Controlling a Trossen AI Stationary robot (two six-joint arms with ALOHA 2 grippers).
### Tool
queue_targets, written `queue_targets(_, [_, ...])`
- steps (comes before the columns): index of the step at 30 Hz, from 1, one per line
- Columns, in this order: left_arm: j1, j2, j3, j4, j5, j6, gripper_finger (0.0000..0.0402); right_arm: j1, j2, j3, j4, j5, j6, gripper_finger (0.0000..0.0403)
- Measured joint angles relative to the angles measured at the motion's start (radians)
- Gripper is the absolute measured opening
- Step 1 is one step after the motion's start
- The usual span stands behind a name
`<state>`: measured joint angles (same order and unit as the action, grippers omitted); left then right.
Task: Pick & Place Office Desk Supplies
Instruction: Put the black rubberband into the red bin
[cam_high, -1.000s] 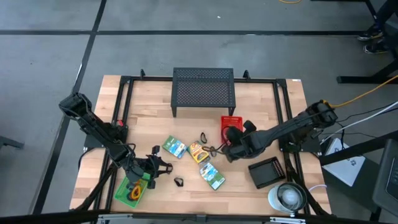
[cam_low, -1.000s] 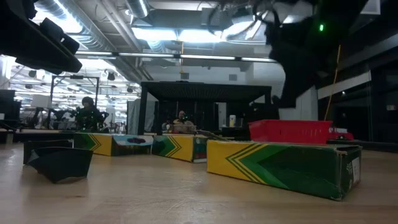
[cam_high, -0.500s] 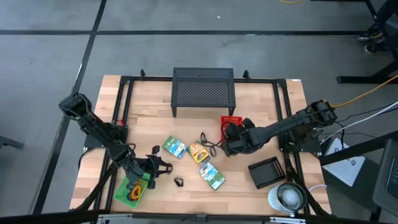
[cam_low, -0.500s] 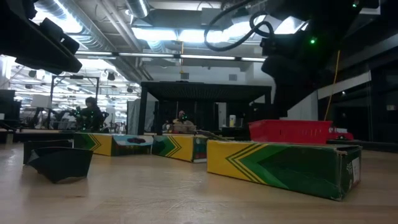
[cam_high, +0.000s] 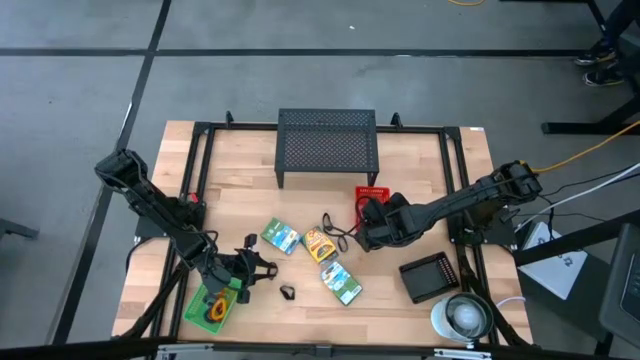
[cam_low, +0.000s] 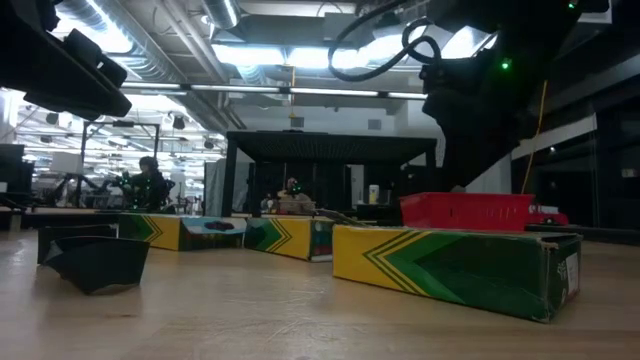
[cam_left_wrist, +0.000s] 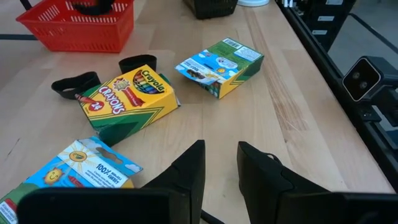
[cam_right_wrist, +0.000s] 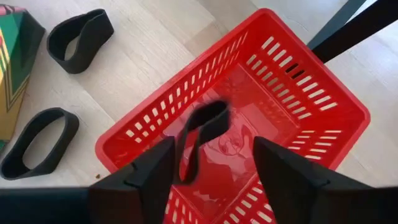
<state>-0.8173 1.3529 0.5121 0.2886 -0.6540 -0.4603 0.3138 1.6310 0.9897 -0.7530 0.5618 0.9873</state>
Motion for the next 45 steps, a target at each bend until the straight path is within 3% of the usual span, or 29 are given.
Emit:
queue_targets(4, [0.0, 0.0, 0.0, 0.0, 0.0, -0.001, 0.0088, -0.005, 0.0, 0.0, -0.006, -0.002, -0.001, 0.0144])
queue_targets(8, [0.0, 0.0, 0.0, 0.0, 0.001, -0.001, 0.0088, -0.012, 0.0, 0.0, -0.007, 0.024, 0.0, 0.004])
queue_targets(10, [0.0, 0.0, 0.0, 0.0, 0.001, -0.001, 0.0088, -0.017, 0.0, 0.0, -0.006, 0.033, -0.015, 0.0011])
queue_targets(13, [0.0, 0.0, 0.0, 0.0, 0.002, -0.001, 0.0088, -0.021, 0.0, 0.002, -0.006, 0.024, -0.036, 0.0034])
queue_targets(19, [0.0, 0.0, 0.0, 0.0, 0.002, 0.0, 0.0088, -0.003, 0.0, 0.057, 0.048, 0.032, -0.135, 0.0151])
queue_targets(24, [0.0, 0.0, 0.0, 0.0, 0.001, 0.0, 0.0088, 0.021, 0.0, 0.112, 0.294, -0.033, -0.277, 0.0221])
queue_targets(27, [0.0, 0.0, 0.0, 0.0, 0.001, 0.001, 0.0088, 0.018, 0.005, 0.135, 0.394, -0.112, -0.316, 0.0228])
queue_targets(31, [0.0, 0.0, 0.0, 0.0, 0.001, 0.001, 0.0088, -0.004, 0.035, 0.157, 0.383, -0.12, -0.315, 0.0219])
queue_targets(36, [0.0, 0.0, 0.0, 0.0, 0.0, 0.0, 0.0088, -0.038, 0.089, 0.164, 0.406, -0.202, -0.302, 0.0207])
queue_targets(45, [0.0, 0.0, 0.0, 0.0, 0.0, 0.001, 0.0088, -0.073, 0.157, 0.163, 0.421, -0.23, -0.262, 0.0206])
